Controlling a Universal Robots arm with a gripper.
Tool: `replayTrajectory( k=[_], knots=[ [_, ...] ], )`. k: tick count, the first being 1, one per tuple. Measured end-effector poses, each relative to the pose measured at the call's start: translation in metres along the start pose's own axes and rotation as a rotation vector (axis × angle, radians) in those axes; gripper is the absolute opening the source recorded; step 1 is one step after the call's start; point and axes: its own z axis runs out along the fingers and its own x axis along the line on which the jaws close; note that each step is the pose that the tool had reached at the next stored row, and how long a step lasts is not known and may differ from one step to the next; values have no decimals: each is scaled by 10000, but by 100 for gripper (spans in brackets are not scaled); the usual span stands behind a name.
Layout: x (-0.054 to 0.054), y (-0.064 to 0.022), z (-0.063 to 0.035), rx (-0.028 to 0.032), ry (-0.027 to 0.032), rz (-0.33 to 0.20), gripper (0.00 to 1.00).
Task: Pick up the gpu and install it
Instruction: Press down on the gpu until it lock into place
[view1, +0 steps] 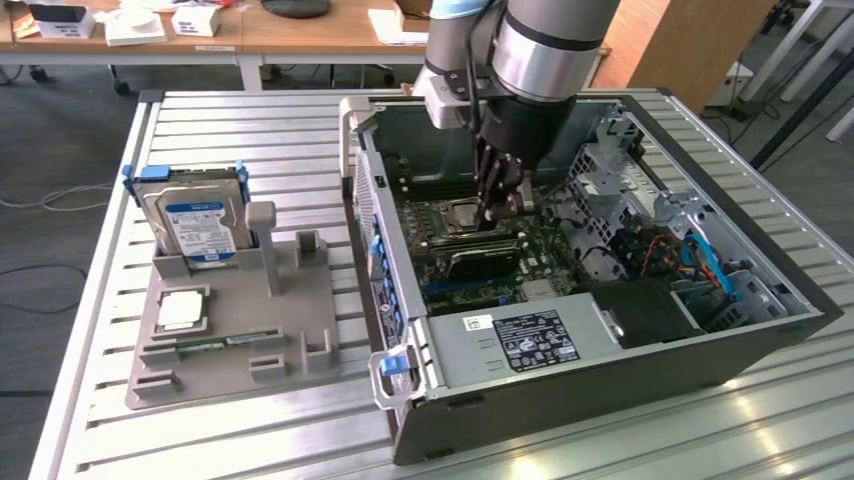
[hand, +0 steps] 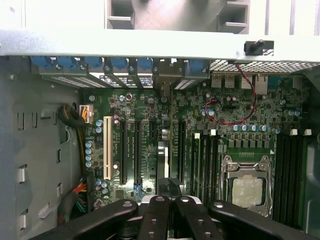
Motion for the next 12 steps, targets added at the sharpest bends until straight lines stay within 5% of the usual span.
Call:
replayTrajectory(
  k=[12],
  knots=[
    [2,-12,137,2,-4,2,11]
  ],
)
